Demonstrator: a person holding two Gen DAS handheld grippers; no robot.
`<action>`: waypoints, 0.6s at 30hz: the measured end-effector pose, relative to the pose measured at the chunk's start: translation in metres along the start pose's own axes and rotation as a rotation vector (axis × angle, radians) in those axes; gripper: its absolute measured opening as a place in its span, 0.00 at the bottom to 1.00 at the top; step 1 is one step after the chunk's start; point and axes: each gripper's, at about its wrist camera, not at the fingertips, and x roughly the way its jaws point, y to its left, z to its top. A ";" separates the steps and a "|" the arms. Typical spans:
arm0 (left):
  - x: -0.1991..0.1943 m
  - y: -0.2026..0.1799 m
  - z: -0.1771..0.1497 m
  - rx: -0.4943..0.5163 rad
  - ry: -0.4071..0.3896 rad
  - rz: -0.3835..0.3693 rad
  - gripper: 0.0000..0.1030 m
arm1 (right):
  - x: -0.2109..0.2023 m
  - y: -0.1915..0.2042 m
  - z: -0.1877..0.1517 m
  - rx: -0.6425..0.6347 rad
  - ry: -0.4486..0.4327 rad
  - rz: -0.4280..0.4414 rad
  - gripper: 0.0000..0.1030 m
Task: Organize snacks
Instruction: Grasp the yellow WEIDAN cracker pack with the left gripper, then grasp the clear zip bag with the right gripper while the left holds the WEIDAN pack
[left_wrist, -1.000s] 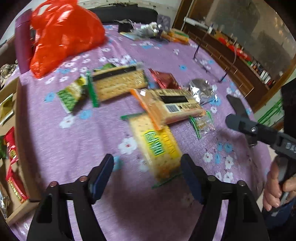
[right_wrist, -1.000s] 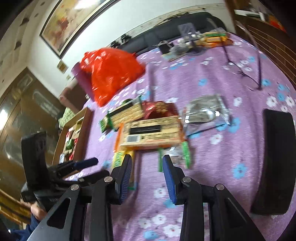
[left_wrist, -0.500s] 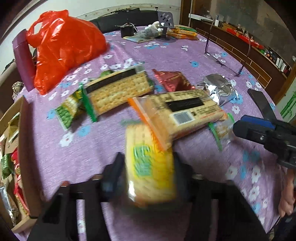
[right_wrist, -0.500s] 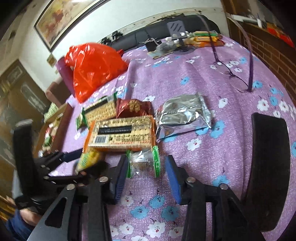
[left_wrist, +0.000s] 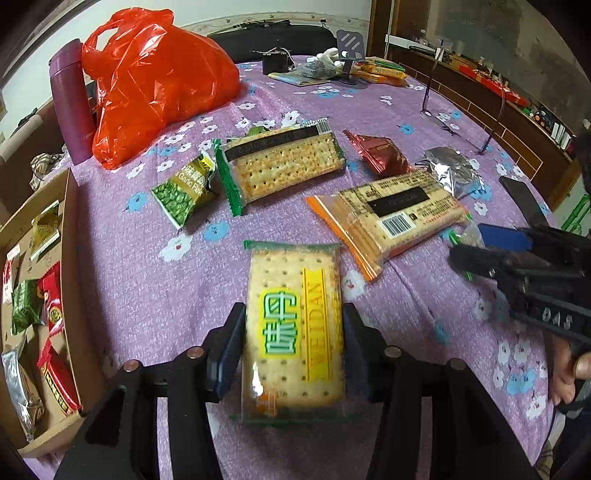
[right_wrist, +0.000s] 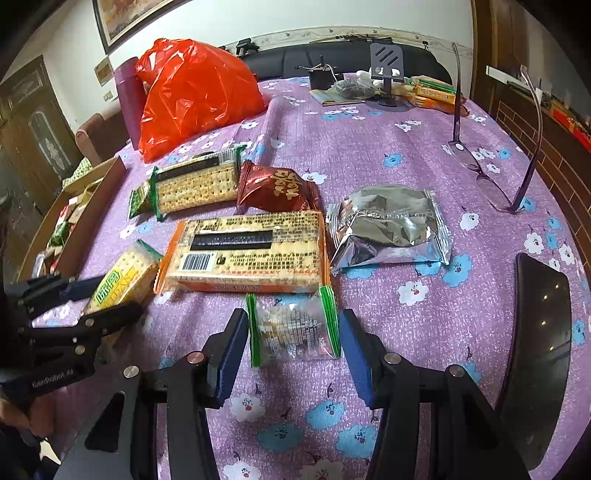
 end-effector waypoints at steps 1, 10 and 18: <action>0.001 -0.001 0.001 0.001 -0.002 0.004 0.48 | 0.000 0.001 -0.001 -0.003 -0.001 -0.010 0.48; -0.008 0.006 -0.007 -0.028 -0.019 -0.019 0.44 | -0.014 0.011 -0.009 -0.001 -0.026 0.051 0.37; -0.027 0.010 -0.007 -0.032 -0.075 0.007 0.44 | -0.025 0.030 -0.006 -0.015 -0.064 0.104 0.37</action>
